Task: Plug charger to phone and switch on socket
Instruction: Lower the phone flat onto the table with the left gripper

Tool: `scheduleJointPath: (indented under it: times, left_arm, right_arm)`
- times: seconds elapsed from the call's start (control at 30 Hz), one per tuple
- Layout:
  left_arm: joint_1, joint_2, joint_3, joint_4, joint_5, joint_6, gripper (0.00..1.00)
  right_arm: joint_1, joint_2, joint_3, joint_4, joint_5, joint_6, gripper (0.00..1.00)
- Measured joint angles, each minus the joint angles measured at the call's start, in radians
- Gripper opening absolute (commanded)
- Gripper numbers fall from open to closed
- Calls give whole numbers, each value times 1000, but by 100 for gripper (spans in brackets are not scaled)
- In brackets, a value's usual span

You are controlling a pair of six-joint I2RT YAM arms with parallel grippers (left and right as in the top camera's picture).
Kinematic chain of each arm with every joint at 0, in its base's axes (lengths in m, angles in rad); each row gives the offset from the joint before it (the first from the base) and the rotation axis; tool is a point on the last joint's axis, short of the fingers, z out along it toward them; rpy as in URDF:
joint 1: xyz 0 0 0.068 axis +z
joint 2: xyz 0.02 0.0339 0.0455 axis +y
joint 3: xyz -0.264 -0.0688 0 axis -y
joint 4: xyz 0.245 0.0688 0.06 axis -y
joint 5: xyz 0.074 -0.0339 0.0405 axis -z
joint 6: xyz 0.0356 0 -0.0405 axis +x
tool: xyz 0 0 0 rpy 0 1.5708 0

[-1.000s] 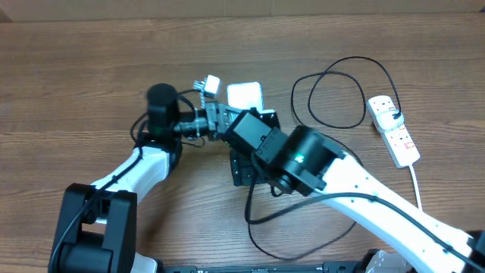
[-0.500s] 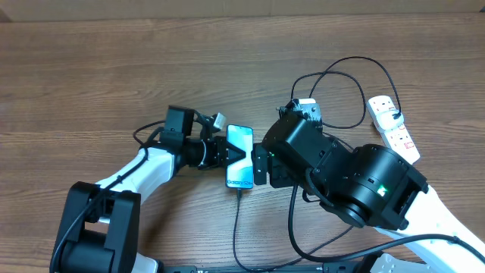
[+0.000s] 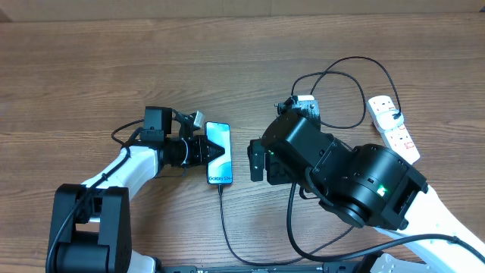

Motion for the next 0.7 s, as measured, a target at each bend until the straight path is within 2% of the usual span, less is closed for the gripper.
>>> scheduleJointPath:
  times: [0.2,0.33,0.6,0.7]
  left_arm:
    - [0,19,0,-2,0,28,4]
    - [7,95,0,6,8,48,4]
    - [53,235,9,17,175,79,5]
    - [53,259,15,19,195,95,7]
  right_arm:
    - [0,0,0,-2,19,0,100]
    - [0,0,0,-4,29,1,100]
    - [0,0,0,-3,36,0,100]
    - [0,0,0,-4,36,0,100]
